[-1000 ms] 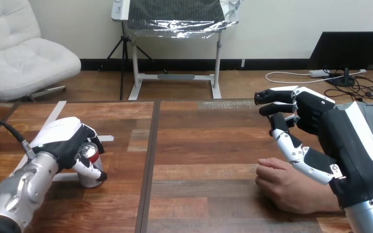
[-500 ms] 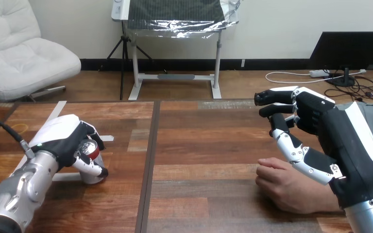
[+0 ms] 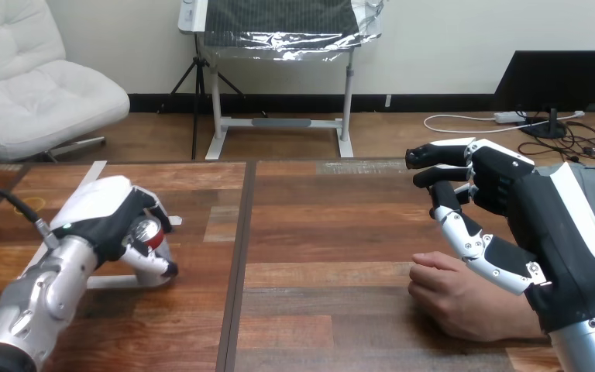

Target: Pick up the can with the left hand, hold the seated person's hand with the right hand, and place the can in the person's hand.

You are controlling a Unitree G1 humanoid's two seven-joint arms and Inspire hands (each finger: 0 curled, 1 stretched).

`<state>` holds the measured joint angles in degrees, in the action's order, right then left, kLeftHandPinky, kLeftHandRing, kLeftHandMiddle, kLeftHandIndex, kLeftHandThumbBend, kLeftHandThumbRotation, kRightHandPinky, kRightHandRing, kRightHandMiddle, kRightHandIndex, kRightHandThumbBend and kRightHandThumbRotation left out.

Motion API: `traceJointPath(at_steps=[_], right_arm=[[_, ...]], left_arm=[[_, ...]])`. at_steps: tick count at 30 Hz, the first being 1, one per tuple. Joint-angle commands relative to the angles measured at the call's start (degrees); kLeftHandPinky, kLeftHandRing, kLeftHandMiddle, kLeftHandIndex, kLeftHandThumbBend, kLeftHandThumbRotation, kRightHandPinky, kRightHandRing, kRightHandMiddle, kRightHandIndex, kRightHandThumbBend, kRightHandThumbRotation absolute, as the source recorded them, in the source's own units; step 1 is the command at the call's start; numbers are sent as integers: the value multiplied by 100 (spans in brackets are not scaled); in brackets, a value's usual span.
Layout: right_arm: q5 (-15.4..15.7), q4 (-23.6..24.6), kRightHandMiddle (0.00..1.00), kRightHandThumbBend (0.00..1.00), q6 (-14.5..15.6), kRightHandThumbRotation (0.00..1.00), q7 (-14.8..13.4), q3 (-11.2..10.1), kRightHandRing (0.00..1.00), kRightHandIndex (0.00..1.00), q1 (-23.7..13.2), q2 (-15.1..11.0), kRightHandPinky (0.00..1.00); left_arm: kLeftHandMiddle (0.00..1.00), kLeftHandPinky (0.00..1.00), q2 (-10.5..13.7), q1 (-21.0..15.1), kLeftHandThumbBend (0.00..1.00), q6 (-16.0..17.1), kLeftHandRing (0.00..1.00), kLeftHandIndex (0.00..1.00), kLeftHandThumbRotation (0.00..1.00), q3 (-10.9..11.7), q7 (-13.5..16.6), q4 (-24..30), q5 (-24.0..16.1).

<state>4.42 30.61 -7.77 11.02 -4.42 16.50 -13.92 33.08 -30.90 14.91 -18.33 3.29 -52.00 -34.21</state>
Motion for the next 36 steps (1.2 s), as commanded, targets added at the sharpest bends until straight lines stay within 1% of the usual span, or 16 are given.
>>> traceJointPath(at_steps=[1,5,8,11,15,18,21,23,24,26,28,30,32,35,36], right_arm=[[-30,118,71,19,42,0,1,-57,66,65,-341,-64,47],[-8,134,71,19,72,0,-4,-57,66,65,-345,-69,47],[38,157,72,20,116,0,-18,-62,67,66,-353,-77,47],[42,173,73,21,150,0,-22,-74,67,67,-359,-80,47],[75,209,74,22,261,0,-36,-83,68,68,-371,-80,47],[93,235,75,24,327,0,-42,-89,70,70,-374,-82,48],[109,291,76,26,429,0,-27,-125,71,71,-391,-119,49],[121,314,77,30,474,0,-21,-146,72,72,-404,-141,51],[204,305,78,31,465,0,-36,-180,72,72,-415,-183,52],[309,290,77,39,450,0,-58,-213,72,72,-429,-230,54],[524,277,77,46,488,0,-72,-286,71,72,-446,-346,54],[644,283,76,50,567,0,-44,-349,71,71,-465,-440,55],[690,298,77,55,644,0,-2,-394,71,72,-481,-498,56],[619,272,78,63,698,0,89,-474,72,73,-534,-607,58],[581,257,78,64,749,0,152,-515,73,73,-564,-685,58]], left_arm=[[50,38,54,-165,67,117,44,54,0,149,118,767,71],[50,38,50,-76,68,148,44,53,0,195,93,1019,118],[49,37,49,49,68,152,43,53,0,234,39,1460,144],[49,36,51,130,67,149,42,53,0,259,-45,1767,176],[49,36,30,213,66,67,42,53,0,289,-226,2178,228],[49,36,23,259,65,34,42,53,0,308,-297,2372,233],[49,36,-16,325,64,-36,42,52,0,333,-433,2751,260],[49,36,-42,359,64,-98,42,52,0,350,-508,2943,270],[49,35,-61,383,63,-137,42,52,0,358,-549,3094,267],[48,36,-81,413,63,-184,41,51,0,371,-596,3257,259],[49,36,-114,445,63,-247,42,51,0,381,-654,3475,246],[49,37,-145,472,63,-308,42,51,0,392,-707,3660,235],[49,37,-170,496,63,-366,42,51,0,403,-753,3805,227],[49,37,-215,530,63,-438,42,51,0,412,-807,4055,207],[49,37,-236,538,63,-462,42,51,0,410,-826,4160,196]])
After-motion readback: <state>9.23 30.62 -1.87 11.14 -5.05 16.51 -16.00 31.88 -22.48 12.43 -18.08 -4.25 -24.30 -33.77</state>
